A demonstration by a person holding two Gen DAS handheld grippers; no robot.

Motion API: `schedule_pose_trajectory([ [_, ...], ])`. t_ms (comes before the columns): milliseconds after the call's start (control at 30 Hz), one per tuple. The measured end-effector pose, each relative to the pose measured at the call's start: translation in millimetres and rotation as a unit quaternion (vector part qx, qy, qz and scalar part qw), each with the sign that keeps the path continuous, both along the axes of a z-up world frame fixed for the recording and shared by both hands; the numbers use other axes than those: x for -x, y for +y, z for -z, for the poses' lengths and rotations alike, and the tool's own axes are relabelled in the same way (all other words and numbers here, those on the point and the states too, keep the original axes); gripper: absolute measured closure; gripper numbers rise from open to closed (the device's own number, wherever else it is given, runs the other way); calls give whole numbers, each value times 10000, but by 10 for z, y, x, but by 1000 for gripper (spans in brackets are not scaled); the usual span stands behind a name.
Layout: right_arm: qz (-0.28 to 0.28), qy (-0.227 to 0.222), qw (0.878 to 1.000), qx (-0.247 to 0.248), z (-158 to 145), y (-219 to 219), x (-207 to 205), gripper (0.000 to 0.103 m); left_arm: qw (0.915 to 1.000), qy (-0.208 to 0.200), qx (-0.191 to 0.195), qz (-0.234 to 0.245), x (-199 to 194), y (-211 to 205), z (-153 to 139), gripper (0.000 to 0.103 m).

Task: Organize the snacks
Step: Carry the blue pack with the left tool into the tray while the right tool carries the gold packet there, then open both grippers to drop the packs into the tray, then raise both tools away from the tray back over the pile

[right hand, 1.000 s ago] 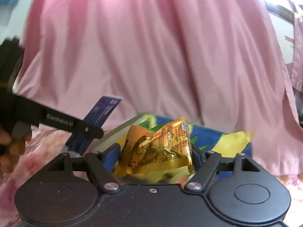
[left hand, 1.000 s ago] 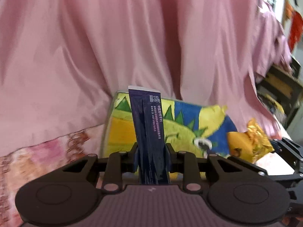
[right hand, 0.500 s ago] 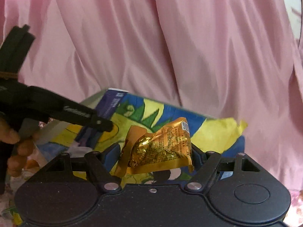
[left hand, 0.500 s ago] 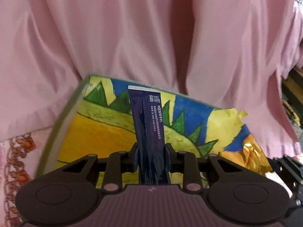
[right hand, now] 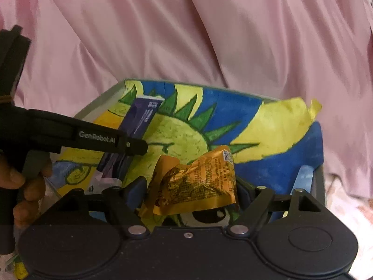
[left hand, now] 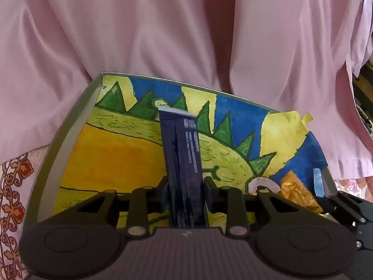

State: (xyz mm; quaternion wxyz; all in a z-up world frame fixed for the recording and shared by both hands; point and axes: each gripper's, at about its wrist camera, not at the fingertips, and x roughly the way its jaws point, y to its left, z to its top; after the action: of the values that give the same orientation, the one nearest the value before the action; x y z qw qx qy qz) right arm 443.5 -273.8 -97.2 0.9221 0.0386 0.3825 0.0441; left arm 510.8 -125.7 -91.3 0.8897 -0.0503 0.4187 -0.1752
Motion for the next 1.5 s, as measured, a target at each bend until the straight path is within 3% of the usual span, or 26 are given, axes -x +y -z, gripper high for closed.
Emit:
schedule_pose_trajectory([
  [67,77,70,9999,-108,29,-11,-24,20,10000,38,0,-29,14,0,-6,66],
  [133,147,128,9996,-211,48,-20,-33,18,10000,70,20,-66,24,18,-34,54],
  [267,215,101,9996,-121,23,10,-26,6,9999,22,73,-72,85,96,-149,39],
  [333,243,28,9997,-39,-27,19,-2,5,9999,-34,111,-76,124,152,-226,33],
  [433,323,-289,9990,145,-168,40,123,1,9993,-269,220,-133,221,293,-381,19],
  [633,389,-1204,9917,227,-533,127,534,1,9952,-772,504,-326,524,593,-674,4],
  [800,361,-1892,9812,132,-831,186,944,1,9901,-1226,559,-404,854,838,-889,0],
  [1067,166,-2562,9658,355,-1116,405,1600,1,9780,-1897,774,-397,1539,1165,-1183,0],
  [1267,117,-2687,9626,316,-1188,519,2046,1,9711,-2275,605,-403,2011,1318,-1286,0],
  [1500,-85,-2752,9603,448,-1195,692,2458,1,9740,-2201,350,-397,2457,1467,-1327,0],
])
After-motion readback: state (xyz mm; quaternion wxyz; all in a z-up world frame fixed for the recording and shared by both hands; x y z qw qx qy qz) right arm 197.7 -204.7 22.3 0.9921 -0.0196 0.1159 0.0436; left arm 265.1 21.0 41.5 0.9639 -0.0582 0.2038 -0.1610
